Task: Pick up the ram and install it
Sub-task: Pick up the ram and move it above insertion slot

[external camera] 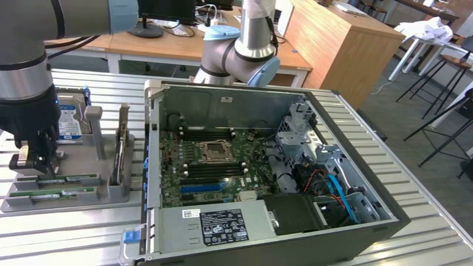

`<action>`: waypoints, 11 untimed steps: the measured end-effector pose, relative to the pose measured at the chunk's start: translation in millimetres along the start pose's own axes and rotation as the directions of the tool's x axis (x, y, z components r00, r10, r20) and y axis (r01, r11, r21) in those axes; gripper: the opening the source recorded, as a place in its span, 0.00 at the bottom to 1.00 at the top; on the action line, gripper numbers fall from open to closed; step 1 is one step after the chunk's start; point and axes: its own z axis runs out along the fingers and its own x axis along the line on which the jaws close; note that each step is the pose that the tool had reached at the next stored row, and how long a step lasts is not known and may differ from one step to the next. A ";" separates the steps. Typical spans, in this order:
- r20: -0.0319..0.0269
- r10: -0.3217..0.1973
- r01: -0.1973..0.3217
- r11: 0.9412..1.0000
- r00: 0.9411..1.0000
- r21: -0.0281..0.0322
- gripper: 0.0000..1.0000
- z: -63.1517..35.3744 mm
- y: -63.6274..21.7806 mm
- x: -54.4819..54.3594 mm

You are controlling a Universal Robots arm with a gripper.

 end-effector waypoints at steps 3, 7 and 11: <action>0.000 0.000 0.000 1.000 1.000 0.000 0.36 3.8 0.0 0.0; 0.000 0.000 0.000 1.000 1.000 0.001 0.36 9.7 -0.3 0.1; 0.000 0.000 0.000 1.000 1.000 0.001 0.36 15.9 -0.5 0.2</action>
